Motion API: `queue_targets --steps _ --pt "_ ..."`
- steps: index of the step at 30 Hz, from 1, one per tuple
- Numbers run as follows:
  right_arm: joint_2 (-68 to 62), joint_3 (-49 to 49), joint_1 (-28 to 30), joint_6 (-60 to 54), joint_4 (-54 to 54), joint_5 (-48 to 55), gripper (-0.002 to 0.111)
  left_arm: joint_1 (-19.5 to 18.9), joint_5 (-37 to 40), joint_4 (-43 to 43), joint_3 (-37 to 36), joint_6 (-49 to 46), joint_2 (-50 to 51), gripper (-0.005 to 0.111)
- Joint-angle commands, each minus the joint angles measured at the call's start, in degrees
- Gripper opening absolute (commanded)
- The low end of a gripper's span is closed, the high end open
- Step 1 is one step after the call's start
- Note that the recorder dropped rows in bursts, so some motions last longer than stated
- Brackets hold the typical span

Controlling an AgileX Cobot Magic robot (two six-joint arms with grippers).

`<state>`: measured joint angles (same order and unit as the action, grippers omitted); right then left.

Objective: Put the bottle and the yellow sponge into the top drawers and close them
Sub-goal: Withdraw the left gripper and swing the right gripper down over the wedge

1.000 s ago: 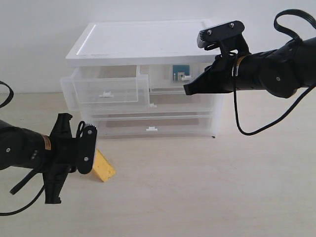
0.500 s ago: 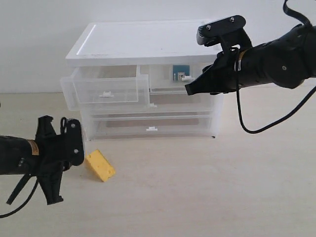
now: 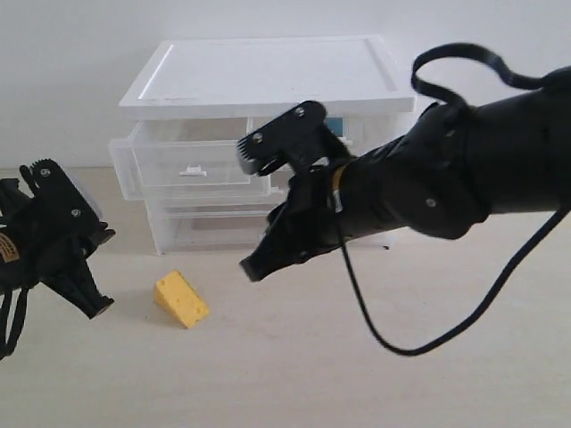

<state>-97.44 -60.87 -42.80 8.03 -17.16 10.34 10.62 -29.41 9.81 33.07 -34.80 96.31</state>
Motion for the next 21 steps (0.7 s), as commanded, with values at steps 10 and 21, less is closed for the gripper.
queue_targets --steps 10,21 --pt "-14.3 -4.4 -5.6 5.6 0.5 -11.6 0.055 -0.2 -1.7 -14.8 -0.2 1.8 -0.5 0.004" --pt "-19.7 -11.7 -7.5 7.5 0.5 -12.0 0.055 -0.2 -5.1 -21.3 -0.2 1.0 -0.5 0.004"
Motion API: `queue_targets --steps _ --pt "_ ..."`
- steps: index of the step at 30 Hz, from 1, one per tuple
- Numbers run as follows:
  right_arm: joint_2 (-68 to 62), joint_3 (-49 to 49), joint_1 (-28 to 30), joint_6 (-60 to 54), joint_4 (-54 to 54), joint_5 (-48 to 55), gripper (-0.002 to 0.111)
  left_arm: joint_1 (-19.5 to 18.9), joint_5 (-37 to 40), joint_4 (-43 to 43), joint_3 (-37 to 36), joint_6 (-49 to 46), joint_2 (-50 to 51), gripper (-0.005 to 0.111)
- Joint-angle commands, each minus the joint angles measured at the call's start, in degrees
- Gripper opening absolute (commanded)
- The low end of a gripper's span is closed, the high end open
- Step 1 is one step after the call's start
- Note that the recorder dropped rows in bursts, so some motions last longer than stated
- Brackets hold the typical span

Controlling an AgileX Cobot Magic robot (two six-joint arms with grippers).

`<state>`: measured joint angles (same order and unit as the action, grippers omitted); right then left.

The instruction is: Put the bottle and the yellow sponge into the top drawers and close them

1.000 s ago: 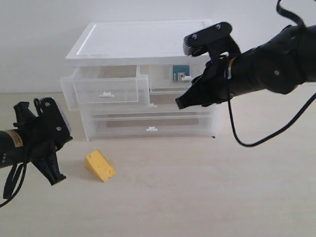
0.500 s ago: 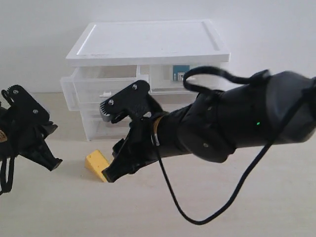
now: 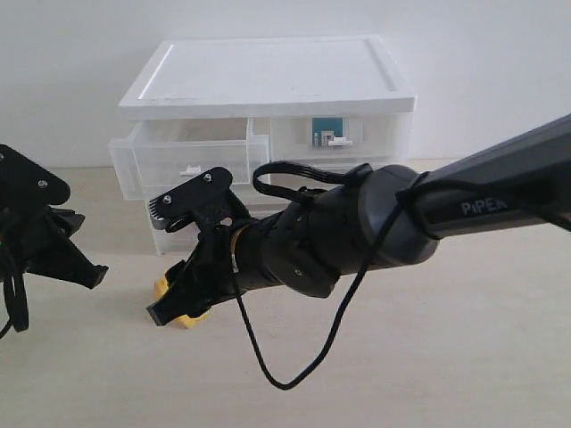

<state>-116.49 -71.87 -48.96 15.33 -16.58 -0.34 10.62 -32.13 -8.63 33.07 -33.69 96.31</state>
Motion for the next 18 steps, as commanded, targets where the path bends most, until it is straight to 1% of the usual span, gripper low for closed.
queue_targets --steps 1,8,16,17,18 --pt "-1.5 -1.8 -1.9 0.2 -0.1 -1.1 0.055 -0.2 -2.7 -4.6 -0.2 -0.1 -0.5 0.004" --pt "-7.9 -8.9 -2.6 -0.4 -0.3 3.1 0.055 -0.2 -2.5 -4.6 -0.2 -1.7 -0.5 0.004" --pt "-11.4 -10.3 -2.2 -1.2 -0.7 1.8 0.055 -0.2 -2.5 -4.6 -0.2 -1.7 -0.5 0.004" --pt "-11.6 -10.8 -2.1 -1.3 -0.7 1.9 0.053 -0.2 -2.4 -4.6 -0.2 -1.7 -0.5 0.004" --pt "-12.1 -11.4 -2.1 -1.3 -0.7 1.9 0.047 -0.2 -2.3 -4.6 -0.2 -1.7 -0.5 0.004"
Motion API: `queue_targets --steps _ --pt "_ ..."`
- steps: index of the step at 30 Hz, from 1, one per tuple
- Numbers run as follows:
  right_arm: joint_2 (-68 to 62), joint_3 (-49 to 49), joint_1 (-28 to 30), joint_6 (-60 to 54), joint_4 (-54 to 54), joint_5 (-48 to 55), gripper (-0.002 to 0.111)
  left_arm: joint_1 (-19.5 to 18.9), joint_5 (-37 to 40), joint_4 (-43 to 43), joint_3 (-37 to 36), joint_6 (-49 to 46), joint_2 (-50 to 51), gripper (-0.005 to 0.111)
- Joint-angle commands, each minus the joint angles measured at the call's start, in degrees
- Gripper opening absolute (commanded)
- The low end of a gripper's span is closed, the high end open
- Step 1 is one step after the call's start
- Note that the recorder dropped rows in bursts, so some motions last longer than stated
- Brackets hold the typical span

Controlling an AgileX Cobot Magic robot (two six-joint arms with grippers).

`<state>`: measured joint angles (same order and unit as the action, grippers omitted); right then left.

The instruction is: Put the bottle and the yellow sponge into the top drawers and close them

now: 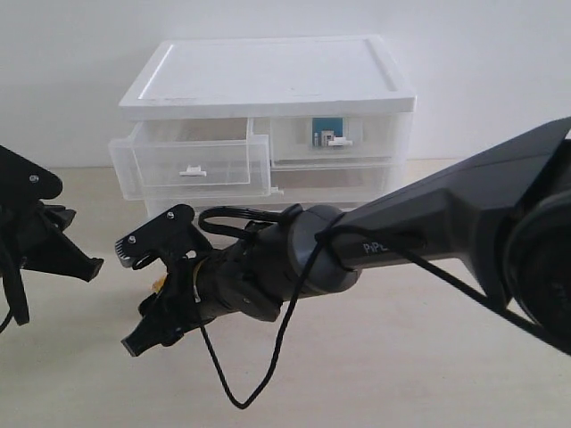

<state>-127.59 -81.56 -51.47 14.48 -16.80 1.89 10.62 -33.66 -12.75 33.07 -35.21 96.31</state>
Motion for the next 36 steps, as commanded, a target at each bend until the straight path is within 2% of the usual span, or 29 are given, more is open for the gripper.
queue_targets --steps 1,3,9,11,18,24,26,32,36 --pt "-1.2 -2.1 0.5 -0.6 -0.5 -0.2 0.042 -0.2 -0.8 -0.5 -0.2 -0.1 -0.5 0.004" --pt "-1.9 -3.0 0.6 -1.2 -0.5 0.1 0.037 -0.2 -0.8 -0.5 -0.2 -0.1 -0.5 0.004" --pt "-2.3 -3.2 0.6 -2.6 -0.5 0.7 0.038 -0.2 -0.8 -0.5 -0.2 -0.1 -0.5 0.004" --pt "-2.3 -3.2 0.6 -3.5 -0.5 0.7 0.035 -0.2 -0.8 -0.5 -0.2 -0.1 -0.5 0.004" --pt "-2.3 -3.2 0.6 -6.1 -0.5 1.5 0.0 -0.2 -0.8 -0.5 -0.2 -0.1 -0.5 0.004" --pt "-2.3 -3.2 0.6 -7.6 -0.5 3.7 0.001 -0.2 -0.9 -0.5 -0.2 -0.1 -0.5 0.004" --pt "-2.3 -3.2 0.6 -8.7 -0.5 5.1 0.005 -0.2 -0.9 -0.5 -0.2 -0.1 -0.5 0.004" --pt "-2.2 -3.2 0.6 -11.9 -0.5 7.4 0.05 -0.2 -1.0 -0.5 -0.2 -0.1 -0.5 0.004" --pt "-2.2 -3.2 0.6 -16.5 -0.7 7.0 0.053 -0.2 -1.0 -0.5 -0.2 -0.1 -0.5 0.004"
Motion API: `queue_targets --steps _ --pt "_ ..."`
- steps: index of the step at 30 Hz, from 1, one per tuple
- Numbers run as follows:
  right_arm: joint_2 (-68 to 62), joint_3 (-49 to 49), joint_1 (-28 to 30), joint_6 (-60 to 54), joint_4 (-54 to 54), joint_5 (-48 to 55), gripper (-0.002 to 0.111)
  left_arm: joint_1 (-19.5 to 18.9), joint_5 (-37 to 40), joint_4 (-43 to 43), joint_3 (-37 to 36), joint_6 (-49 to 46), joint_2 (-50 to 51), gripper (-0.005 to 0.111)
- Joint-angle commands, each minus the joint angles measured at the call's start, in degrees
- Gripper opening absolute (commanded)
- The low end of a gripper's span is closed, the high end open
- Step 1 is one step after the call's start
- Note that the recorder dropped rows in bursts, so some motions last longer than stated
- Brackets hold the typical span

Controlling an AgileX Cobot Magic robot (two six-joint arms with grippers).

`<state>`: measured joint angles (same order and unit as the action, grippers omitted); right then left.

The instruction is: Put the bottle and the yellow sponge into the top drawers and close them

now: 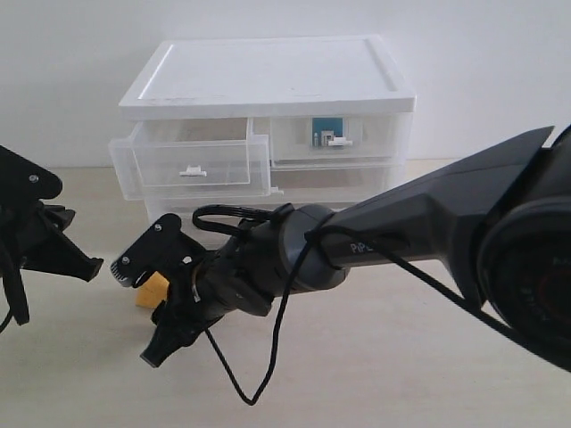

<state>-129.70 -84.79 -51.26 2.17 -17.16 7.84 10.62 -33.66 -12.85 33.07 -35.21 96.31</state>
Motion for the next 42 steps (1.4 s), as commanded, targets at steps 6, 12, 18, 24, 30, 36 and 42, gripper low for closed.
queue_targets --steps 6,12,18,24,30,36,42 --pt "-0.1 -0.1 0.4 -9.1 -0.8 -1.1 0.053 -0.2 -1.0 -0.3 -0.2 -0.1 -0.5 0.004" --pt "-0.1 -3.2 1.0 -9.5 -0.7 0.7 0.053 -0.2 -1.0 -0.3 -0.2 -0.1 -0.5 0.004" --pt "-0.1 -5.2 1.0 -10.3 0.1 2.4 0.052 -0.2 -1.0 -0.3 -0.2 -0.1 -0.5 0.004" --pt "-0.1 -5.2 1.0 -13.3 0.1 3.5 0.046 -0.2 -1.0 -0.3 -0.2 -0.1 -0.5 0.004" --pt "-0.1 -6.1 1.0 -13.3 0.1 4.1 0.046 -0.2 -1.0 -0.3 -0.2 -0.1 -0.5 0.004" --pt "-0.1 -6.1 -0.7 -12.6 0.1 4.2 0.046 -0.2 -1.5 -0.3 -0.2 -0.1 -0.5 0.004" --pt "-0.1 -6.2 -1.7 -11.7 0.1 6.6 0.049 -0.2 -1.7 -0.3 -0.2 -0.1 -0.5 0.004"
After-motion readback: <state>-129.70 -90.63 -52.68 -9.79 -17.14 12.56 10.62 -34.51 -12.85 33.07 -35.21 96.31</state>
